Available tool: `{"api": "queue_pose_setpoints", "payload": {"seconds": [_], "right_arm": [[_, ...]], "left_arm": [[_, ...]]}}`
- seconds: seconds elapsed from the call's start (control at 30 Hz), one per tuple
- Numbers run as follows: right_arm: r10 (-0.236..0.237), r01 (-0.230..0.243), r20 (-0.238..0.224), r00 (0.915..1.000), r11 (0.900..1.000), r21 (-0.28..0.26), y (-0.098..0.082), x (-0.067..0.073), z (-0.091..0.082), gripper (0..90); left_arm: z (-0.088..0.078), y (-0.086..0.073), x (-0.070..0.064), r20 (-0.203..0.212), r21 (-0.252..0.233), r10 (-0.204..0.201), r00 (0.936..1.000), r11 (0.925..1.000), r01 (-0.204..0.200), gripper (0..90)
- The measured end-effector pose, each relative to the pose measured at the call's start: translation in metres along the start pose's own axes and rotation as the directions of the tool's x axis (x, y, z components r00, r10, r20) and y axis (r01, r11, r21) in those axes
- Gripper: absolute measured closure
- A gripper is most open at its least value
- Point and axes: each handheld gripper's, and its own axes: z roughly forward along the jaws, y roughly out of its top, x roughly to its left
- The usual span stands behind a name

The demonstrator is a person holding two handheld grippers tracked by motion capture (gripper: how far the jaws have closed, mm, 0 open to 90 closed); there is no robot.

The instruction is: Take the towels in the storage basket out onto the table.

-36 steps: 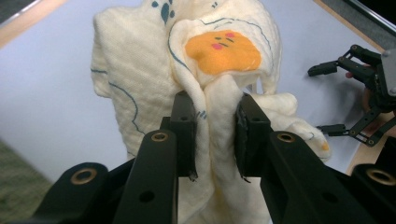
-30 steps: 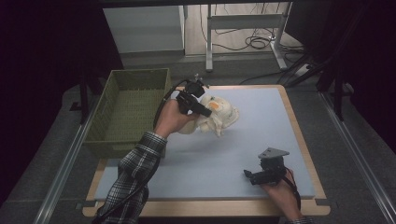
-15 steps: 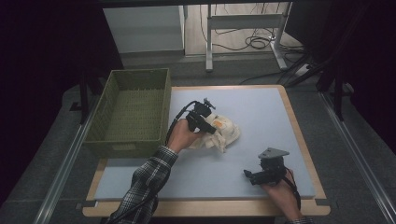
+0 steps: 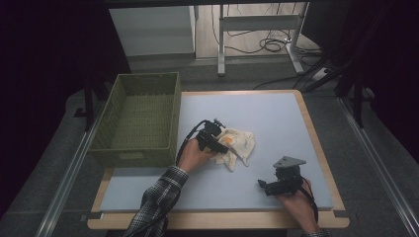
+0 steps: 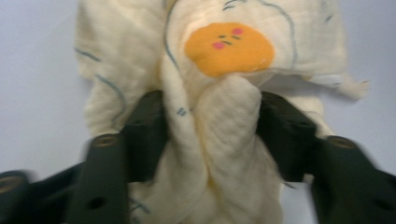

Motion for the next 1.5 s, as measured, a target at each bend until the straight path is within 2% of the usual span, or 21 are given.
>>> {"api": "queue_pose_setpoints", "payload": {"seconds": [0.1,0.2,0.33,0.4,0.5,0.6,0.7,0.8,0.93,1.03,1.1,1.2,1.3,1.37,1.4,1.5], "right_arm": [[0.0,0.0,-0.001,1.0,1.0,0.0,0.0,0.0,0.0,0.6],[0.001,-0.001,-0.002,1.0,1.0,0.0,0.0,0.0,0.0,0.7],[0.01,-0.01,-0.002,1.0,1.0,-0.002,0.0,-0.001,-0.001,3.8],[0.006,-0.006,-0.008,0.9999,1.0,-0.007,0.001,-0.003,-0.005,12.2],[0.022,-0.024,-0.049,0.9986,0.999,-0.034,0.005,-0.005,-0.009,23.7],[0.003,-0.007,-0.068,0.9977,0.998,-0.069,0.013,-0.005,-0.013,35.4],[-0.028,0.022,-0.08,0.9964,0.996,-0.081,0.025,-0.004,-0.012,48.4],[-0.065,0.057,-0.113,0.9914,0.996,-0.073,0.04,-0.002,-0.006,59.0],[-0.094,0.087,-0.139,0.9857,0.995,-0.057,0.061,0.0,0.01,62.7],[-0.114,0.106,-0.15,0.9822,0.993,-0.055,0.074,0.002,0.024,59.7],[-0.12,0.115,-0.145,0.9821,0.992,-0.043,0.08,0.004,0.034,55.7],[-0.148,0.148,-0.129,0.9806,0.989,-0.006,0.084,0.007,0.052,55.7],[-0.185,0.187,-0.092,0.9784,0.982,0.018,0.084,0.01,0.064,65.0],[-0.173,0.175,-0.108,0.979,0.985,0.009,0.085,0.009,0.065,79.4],[-0.181,0.183,-0.099,0.9785,0.983,0.011,0.085,0.008,0.065,83.8],[-0.188,0.191,-0.084,0.9785,0.981,0.021,0.085,0.008,0.061,87.3]], "left_arm": [[-0.006,-0.003,-0.004,-0.023,-0.017,0.028,0.9993,0.9994,-0.029,27.4],[-0.016,-0.008,-0.007,-0.05,-0.04,0.058,0.997,0.9974,-0.06,24.8],[-0.03,-0.017,-0.009,-0.063,-0.067,0.057,0.9964,0.9958,-0.061,26.5],[-0.037,-0.022,-0.01,-0.058,-0.083,0.056,0.9967,0.9947,-0.061,30.7],[-0.044,-0.031,-0.011,-0.058,-0.096,0.053,0.9969,0.9936,-0.059,37.7],[-0.047,-0.039,-0.013,-0.051,-0.114,0.049,0.9975,0.992,-0.054,44.7],[-0.047,-0.044,-0.017,-0.045,-0.113,0.059,0.9973,0.9916,-0.064,53.8],[-0.046,-0.047,-0.022,-0.053,-0.109,0.083,0.9951,0.9902,-0.088,58.4],[-0.039,-0.046,-0.023,-0.066,-0.111,0.089,0.9938,0.9892,-0.096,54.0],[-0.034,-0.047,-0.022,-0.066,-0.107,0.082,0.9944,0.9903,-0.089,51.0],[-0.028,-0.048,-0.018,-0.073,-0.101,0.074,0.9945,0.9916,-0.082,51.7],[-0.023,-0.05,-0.014,-0.077,-0.088,0.058,0.9954,0.994,-0.065,58.9],[-0.019,-0.053,-0.01,-0.061,-0.085,0.044,0.9972,0.9952,-0.049,70.8],[-0.019,-0.054,-0.01,-0.06,-0.089,0.041,0.9973,0.9949,-0.047,79.1],[-0.02,-0.054,-0.01,-0.06,-0.098,0.038,0.9974,0.9942,-0.044,81.9],[-0.025,-0.055,-0.011,-0.057,-0.121,0.035,0.9978,0.9918,-0.042,84.3]]}}
